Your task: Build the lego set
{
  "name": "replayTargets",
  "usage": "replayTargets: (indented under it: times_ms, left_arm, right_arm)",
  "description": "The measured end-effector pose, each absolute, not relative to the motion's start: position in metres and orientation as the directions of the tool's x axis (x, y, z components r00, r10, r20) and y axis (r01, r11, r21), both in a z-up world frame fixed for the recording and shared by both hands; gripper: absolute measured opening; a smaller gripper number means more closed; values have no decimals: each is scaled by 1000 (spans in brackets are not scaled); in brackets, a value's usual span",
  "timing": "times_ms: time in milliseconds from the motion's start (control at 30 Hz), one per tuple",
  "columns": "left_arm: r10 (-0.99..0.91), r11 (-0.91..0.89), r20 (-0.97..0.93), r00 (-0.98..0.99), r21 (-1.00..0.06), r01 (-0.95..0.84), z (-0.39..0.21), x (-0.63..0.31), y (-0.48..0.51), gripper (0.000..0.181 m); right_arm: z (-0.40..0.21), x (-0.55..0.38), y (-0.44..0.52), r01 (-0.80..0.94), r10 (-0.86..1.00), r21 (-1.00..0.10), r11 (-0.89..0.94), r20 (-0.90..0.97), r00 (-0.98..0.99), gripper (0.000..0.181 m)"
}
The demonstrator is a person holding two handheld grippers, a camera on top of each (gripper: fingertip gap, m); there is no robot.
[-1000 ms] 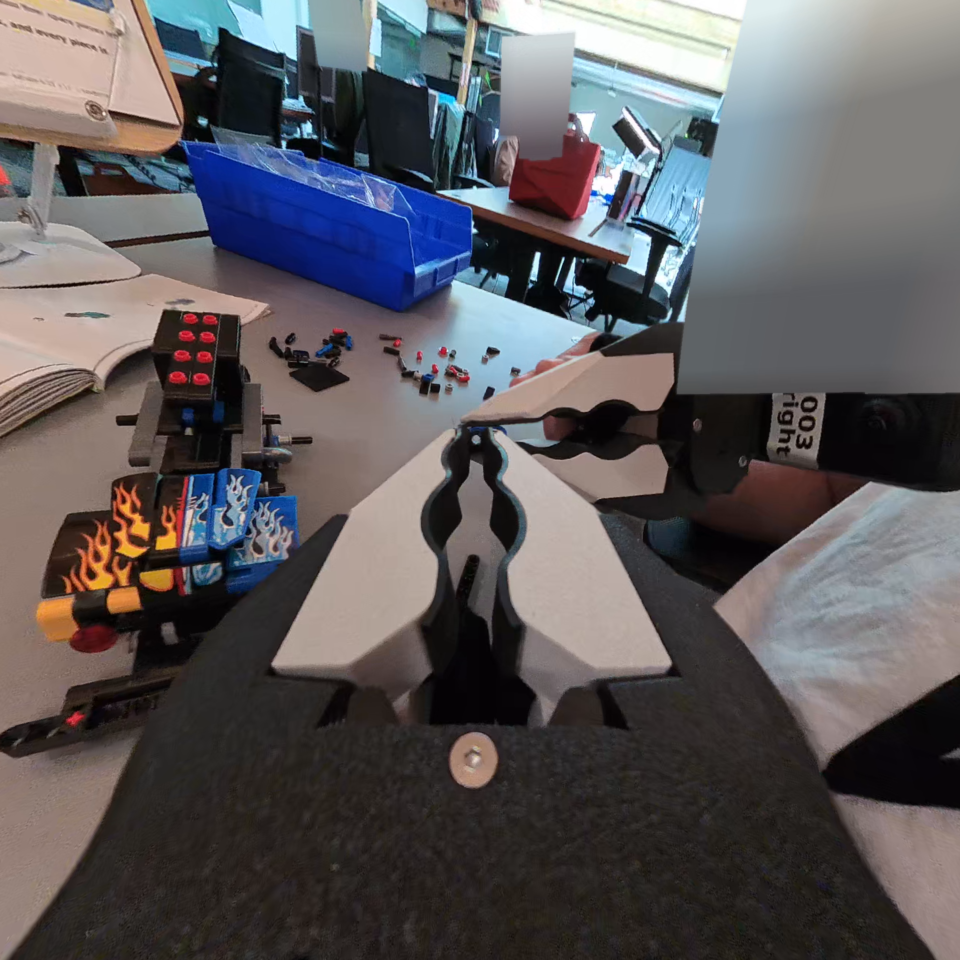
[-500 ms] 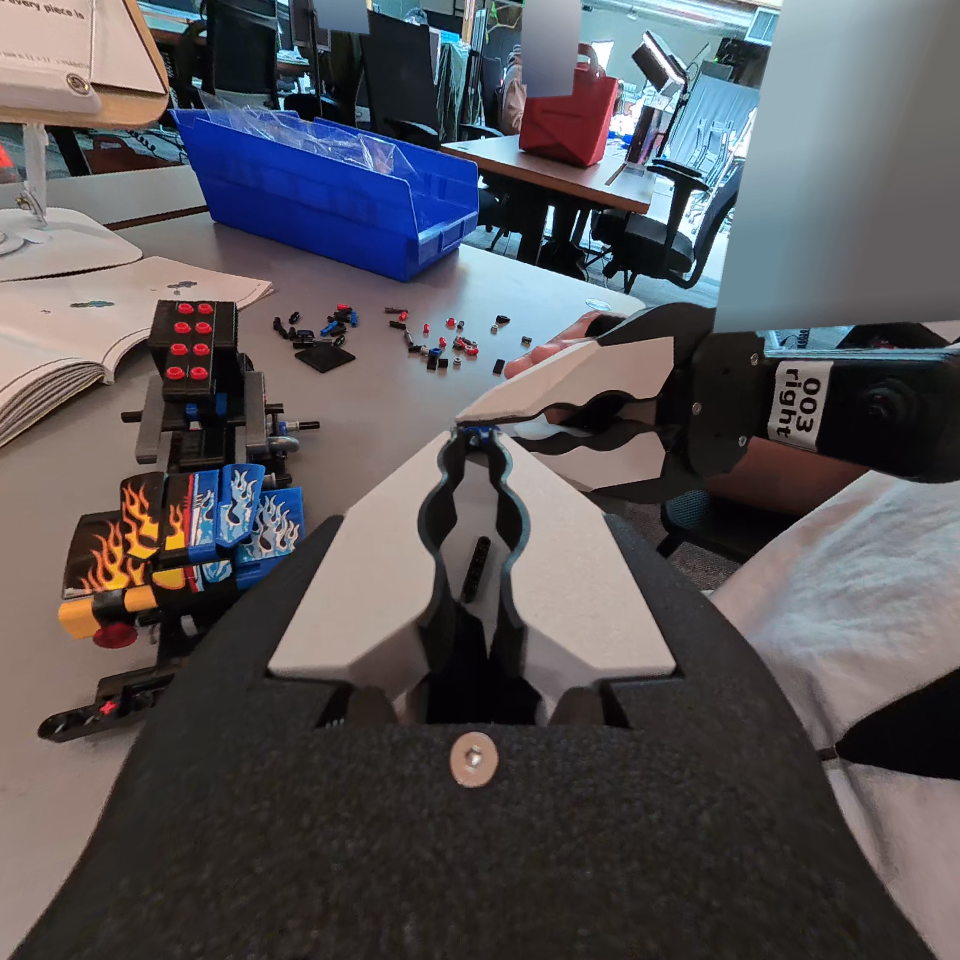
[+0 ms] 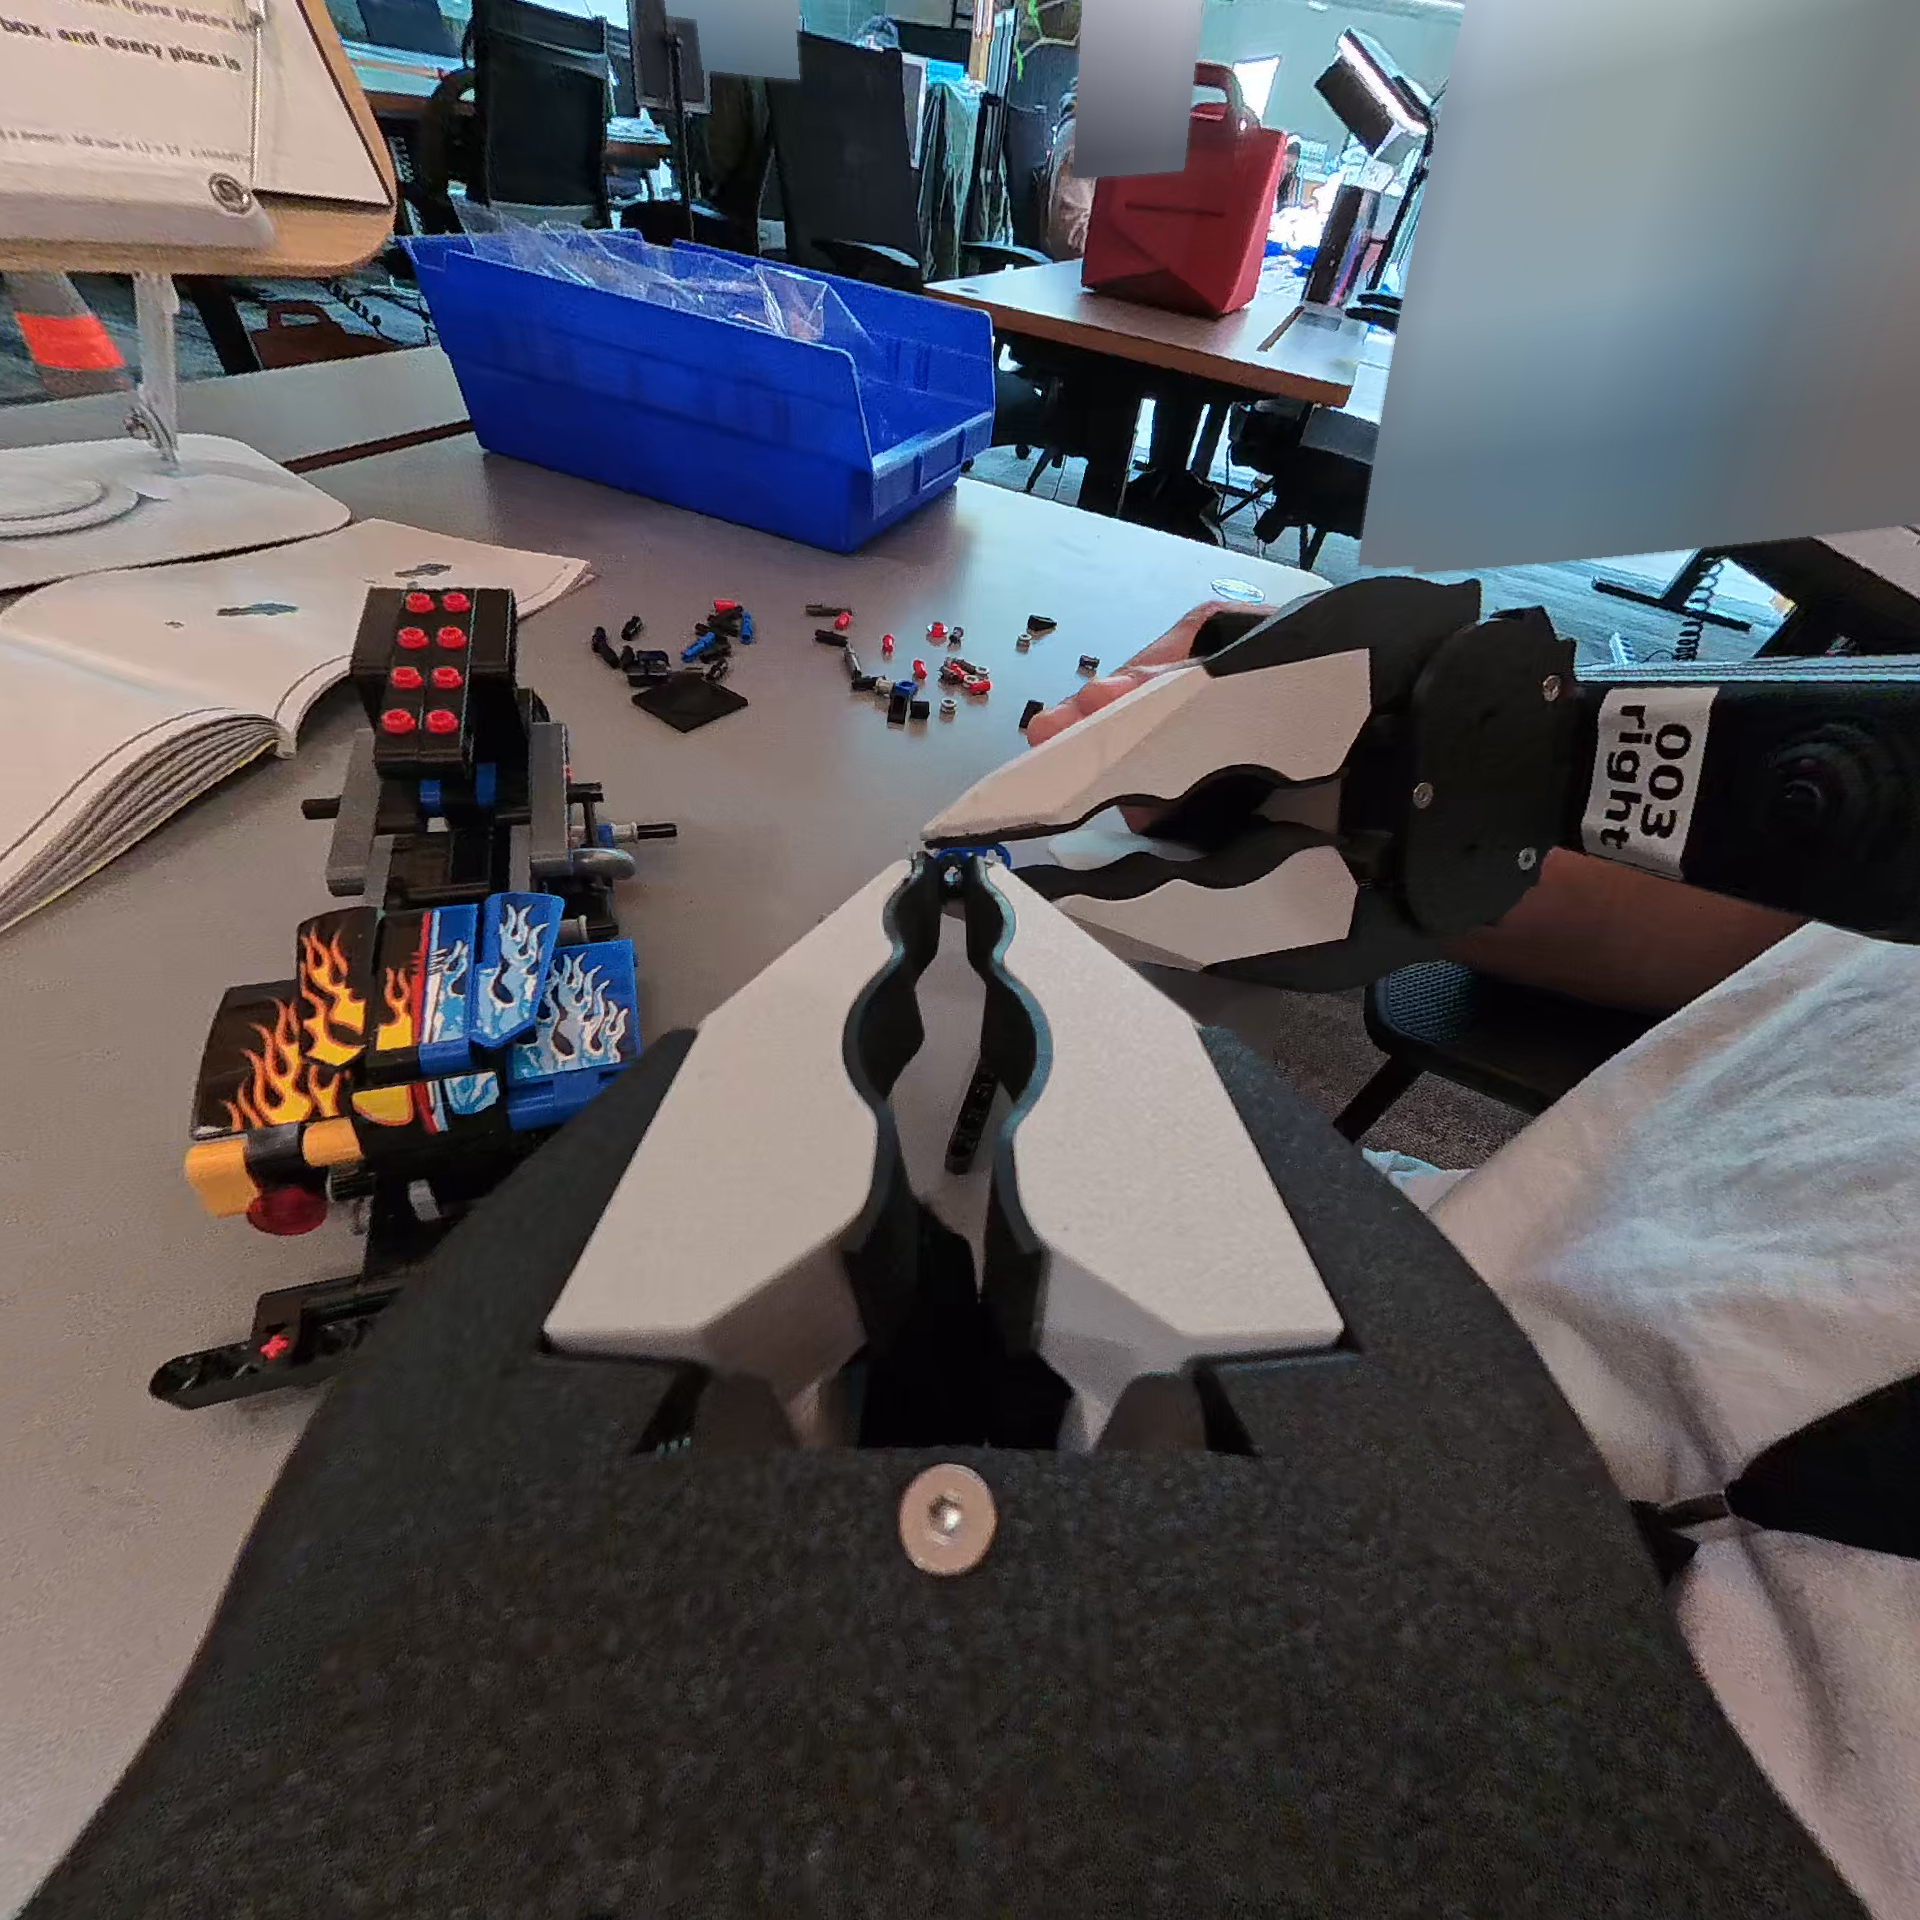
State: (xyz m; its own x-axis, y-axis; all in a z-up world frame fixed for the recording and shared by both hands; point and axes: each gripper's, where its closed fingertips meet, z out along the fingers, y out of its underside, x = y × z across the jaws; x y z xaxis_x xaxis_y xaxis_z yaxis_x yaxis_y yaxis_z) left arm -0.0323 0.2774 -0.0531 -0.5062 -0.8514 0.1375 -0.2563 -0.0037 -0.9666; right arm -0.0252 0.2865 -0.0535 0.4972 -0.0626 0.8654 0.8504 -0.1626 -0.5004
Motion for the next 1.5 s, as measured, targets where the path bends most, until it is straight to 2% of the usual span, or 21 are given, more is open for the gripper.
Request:
replayTargets:
  times_ms: [267,467,567,667,833,933,1033,1167,1500]
  left_arm:
    - [-831,-73,225,-509,-951,-301,-56,-32,274,3]
    - [-841,-6,153,-518,-962,-275,-54,-34,274,3]
    - [-852,42,89,-515,-971,-237,-48,-39,278,4]
    - [-886,71,26,-463,-979,-192,-39,-46,304,13]
    - [-966,119,-70,-250,-976,-185,-47,-51,396,15]
    - [-981,102,-72,-181,-982,-160,-55,-58,433,15]
    - [-983,35,-18,-183,-995,-89,-44,-63,445,14]
    - [-977,-7,28,-209,-995,-102,-45,-62,445,14]
    - [-970,73,-23,-242,-977,-199,-62,-55,434,14]
  right_arm:
    - [-54,-28,286,868,-50,-472,-156,881,470,6]
    - [-53,-30,286,845,-33,-521,-118,853,521,6]
    - [-51,-32,286,817,-20,-571,-86,821,571,7]
    - [-48,-15,283,786,-46,-607,-118,794,606,7]
    - [-50,44,278,666,-77,-715,-212,691,718,7]
    - [-41,53,271,524,-49,-846,-100,530,847,7]
    - [-29,64,263,437,-77,-899,2,436,897,6]
    - [-27,77,258,422,-147,-906,2,417,897,6]
    - [-44,81,268,429,-120,-899,-90,438,891,7]
